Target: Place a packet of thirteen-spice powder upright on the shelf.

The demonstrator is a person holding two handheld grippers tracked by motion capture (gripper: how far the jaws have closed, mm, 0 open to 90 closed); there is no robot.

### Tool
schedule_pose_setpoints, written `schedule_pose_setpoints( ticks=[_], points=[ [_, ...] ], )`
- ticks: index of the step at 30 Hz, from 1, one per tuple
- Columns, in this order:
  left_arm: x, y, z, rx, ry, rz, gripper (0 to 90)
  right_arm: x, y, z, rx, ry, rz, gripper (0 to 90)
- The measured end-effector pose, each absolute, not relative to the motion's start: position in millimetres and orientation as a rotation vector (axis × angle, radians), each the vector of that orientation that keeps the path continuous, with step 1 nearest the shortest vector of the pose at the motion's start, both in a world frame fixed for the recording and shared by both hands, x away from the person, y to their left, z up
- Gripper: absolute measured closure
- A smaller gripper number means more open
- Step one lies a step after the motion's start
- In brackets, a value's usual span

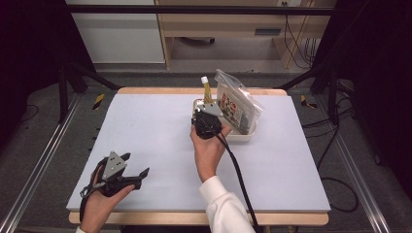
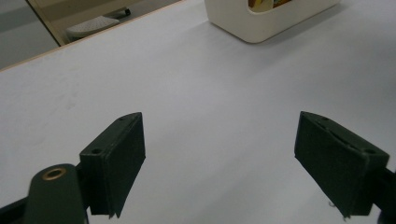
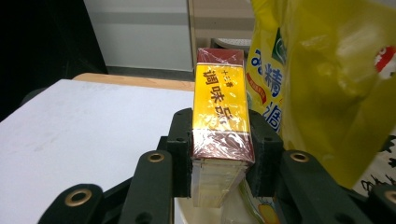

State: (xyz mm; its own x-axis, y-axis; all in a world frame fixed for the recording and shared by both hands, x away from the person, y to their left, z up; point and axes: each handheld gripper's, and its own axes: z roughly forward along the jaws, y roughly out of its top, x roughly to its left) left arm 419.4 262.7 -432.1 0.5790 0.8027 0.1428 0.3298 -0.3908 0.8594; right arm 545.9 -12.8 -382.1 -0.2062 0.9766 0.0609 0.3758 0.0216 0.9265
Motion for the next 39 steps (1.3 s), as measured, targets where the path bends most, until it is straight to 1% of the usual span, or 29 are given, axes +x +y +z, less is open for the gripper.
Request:
schedule_pose_setpoints(
  ticks=[11, 16, 22, 28, 37, 39],
  points=[
    [419.1, 261.8, -432.0, 1.972, 0.901, 0.71, 16.0, 554.3, -8.4, -390.8, 1.404, 1.674, 1.157, 66.5],
    [419.0, 261.4, -432.1, 1.973, 0.9, 0.708, 16.0, 559.1, -8.6, -394.2, 1.409, 1.69, 1.17, 64.7],
    [419.4, 260.5, -432.3, 1.976, 0.897, 0.71, 15.9, 556.0, -9.6, -392.4, 1.366, 1.723, 1.208, 53.3],
    [419.5, 260.1, -432.4, 1.983, 0.892, 0.716, 15.7, 535.7, -10.7, -383.6, 1.281, 1.758, 1.233, 46.2],
    [420.2, 261.5, -433.1, 1.98, 0.909, 0.716, 14.2, 509.7, -28.8, -372.0, 1.202, 1.838, 1.235, 34.0],
    [420.5, 261.6, -433.2, 1.978, 0.913, 0.718, 13.8, 505.3, -34.2, -368.9, 1.189, 1.849, 1.227, 32.7]
  ],
)
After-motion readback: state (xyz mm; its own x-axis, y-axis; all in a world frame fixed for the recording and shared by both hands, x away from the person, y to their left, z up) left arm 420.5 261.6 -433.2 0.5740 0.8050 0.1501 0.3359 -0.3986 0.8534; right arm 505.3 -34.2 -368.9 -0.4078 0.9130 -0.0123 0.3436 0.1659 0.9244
